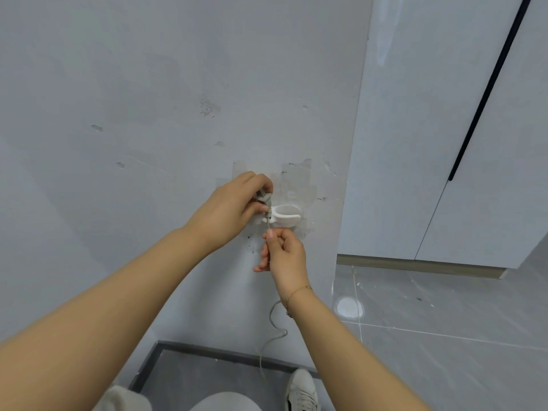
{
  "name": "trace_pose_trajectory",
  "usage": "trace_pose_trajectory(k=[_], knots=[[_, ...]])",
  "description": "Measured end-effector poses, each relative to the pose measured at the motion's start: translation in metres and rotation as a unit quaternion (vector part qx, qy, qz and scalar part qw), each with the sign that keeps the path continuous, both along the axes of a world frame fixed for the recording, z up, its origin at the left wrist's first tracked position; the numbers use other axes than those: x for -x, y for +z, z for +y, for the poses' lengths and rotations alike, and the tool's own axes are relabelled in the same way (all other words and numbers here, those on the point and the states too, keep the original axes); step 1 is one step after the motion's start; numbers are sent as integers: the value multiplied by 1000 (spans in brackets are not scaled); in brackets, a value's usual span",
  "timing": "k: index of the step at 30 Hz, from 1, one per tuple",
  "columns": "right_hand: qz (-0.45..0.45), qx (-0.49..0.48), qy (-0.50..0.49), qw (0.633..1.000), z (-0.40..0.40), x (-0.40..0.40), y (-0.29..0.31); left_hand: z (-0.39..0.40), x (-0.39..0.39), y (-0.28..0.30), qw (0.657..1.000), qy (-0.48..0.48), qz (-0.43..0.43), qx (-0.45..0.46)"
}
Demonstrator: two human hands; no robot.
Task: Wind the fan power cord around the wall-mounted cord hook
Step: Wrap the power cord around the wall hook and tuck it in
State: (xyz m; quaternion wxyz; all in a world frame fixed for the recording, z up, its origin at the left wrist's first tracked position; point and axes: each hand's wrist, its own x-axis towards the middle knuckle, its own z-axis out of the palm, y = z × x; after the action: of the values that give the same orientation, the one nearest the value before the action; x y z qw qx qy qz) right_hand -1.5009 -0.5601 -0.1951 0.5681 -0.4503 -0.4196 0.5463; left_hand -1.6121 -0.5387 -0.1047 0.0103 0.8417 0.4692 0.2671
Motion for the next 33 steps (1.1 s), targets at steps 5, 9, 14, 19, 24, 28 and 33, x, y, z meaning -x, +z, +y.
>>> trace_pose_trajectory(k=[5, 9, 14, 19, 24, 28, 33], knots=[[14, 15, 1, 1000, 4, 1, 1, -1, -1, 0, 1000, 8, -2, -3], [45, 31, 15, 998, 8, -1, 5, 1, -2, 0, 999, 23, -31, 0], [58, 41, 16, 997, 12, 0, 5, 3, -3, 0, 999, 33, -34, -2], [52, 37, 23, 998, 13, 0, 3, 5, -5, 0, 999, 44, -31, -3], [-47, -43, -3, 998, 9, -9, -4, 7, -7, 2, 997, 39, -67, 18], [-162, -100, -25, 981, 3, -11, -20, 6, -7, 4, 995, 25, -91, 29], [-197, -100, -30, 975, 4, -16, -21, 4, -6, 5, 993, 23, -106, 46]])
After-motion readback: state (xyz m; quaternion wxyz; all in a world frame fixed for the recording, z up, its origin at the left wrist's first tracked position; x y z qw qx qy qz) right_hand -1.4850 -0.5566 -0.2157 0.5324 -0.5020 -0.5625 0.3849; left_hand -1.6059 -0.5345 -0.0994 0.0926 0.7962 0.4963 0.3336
